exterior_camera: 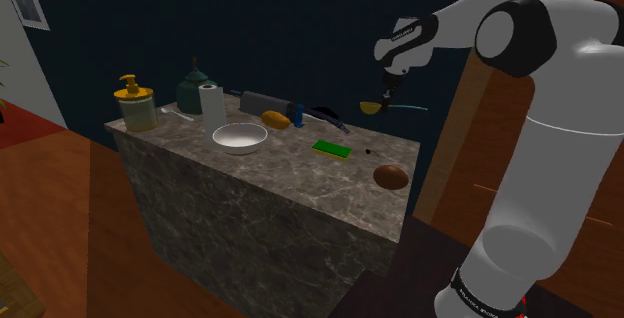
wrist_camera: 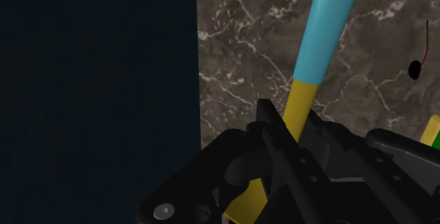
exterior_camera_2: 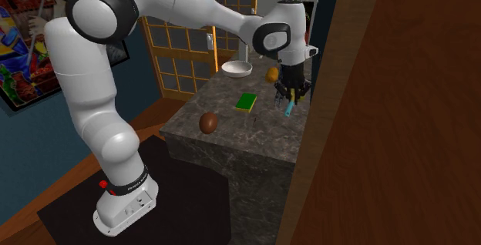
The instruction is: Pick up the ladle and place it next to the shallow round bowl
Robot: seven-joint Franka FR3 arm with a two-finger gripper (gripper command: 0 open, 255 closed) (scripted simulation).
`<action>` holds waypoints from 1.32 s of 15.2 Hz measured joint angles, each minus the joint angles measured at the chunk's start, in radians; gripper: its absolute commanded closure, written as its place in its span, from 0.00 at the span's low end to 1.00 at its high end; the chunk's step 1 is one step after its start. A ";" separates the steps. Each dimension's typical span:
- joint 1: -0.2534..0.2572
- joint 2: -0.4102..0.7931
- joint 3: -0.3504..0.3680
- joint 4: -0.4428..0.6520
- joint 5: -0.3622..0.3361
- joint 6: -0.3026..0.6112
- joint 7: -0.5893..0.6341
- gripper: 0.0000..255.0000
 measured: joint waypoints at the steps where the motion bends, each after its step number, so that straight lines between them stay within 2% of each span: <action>1: 0.013 -0.021 0.005 -0.017 -0.018 -0.002 0.025 1.00; 10: 0.127 -0.198 0.108 -0.202 -0.173 0.014 0.311 1.00; 20: 0.222 -0.291 0.260 -0.299 -0.242 -0.010 0.593 1.00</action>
